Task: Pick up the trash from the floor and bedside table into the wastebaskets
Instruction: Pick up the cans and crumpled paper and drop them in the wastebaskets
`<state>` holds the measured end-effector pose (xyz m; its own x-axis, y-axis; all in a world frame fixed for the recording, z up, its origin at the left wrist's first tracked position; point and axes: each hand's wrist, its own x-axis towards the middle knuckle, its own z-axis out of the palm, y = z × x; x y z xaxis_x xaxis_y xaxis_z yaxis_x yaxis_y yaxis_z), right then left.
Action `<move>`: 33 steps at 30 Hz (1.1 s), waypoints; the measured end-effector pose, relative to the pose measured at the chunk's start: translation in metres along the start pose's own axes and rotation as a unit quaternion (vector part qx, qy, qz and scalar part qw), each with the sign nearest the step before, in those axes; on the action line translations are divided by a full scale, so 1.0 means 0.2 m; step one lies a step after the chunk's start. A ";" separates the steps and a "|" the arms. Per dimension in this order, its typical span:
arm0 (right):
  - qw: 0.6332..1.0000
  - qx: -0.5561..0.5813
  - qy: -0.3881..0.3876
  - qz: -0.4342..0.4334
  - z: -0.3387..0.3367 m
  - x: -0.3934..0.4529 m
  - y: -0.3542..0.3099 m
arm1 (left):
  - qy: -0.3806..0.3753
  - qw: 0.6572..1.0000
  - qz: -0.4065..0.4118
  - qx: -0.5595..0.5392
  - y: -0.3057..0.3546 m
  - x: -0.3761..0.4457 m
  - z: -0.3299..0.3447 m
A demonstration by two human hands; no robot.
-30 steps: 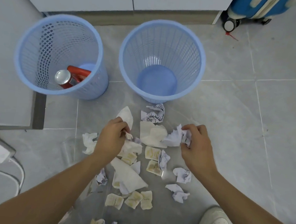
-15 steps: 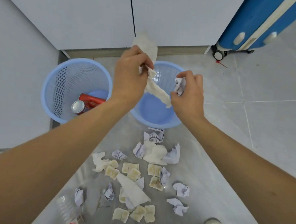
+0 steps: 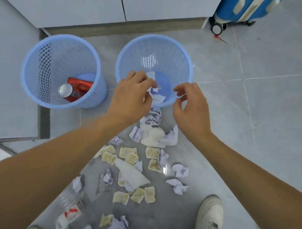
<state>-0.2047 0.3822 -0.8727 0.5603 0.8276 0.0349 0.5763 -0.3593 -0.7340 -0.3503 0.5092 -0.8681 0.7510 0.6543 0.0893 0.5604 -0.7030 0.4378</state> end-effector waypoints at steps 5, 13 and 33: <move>0.991 -0.069 -0.098 0.060 0.09 -0.48 0.19 | -0.013 0.996 -0.061 -0.068 0.04 -0.52 0.08; 0.929 -0.229 -0.275 0.091 0.39 -0.60 0.60 | -0.244 0.937 -0.247 0.041 -0.31 -0.90 0.54; 0.926 -0.292 -0.221 -0.086 0.85 -0.27 0.74 | -0.162 0.987 -0.012 -0.012 -0.59 -0.70 1.03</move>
<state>-0.2507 0.3575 -1.0996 0.2068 0.9436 -0.2585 0.9306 -0.2713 -0.2457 -0.4497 0.4421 -1.1163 0.8120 0.5448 -0.2097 0.5738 -0.6792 0.4576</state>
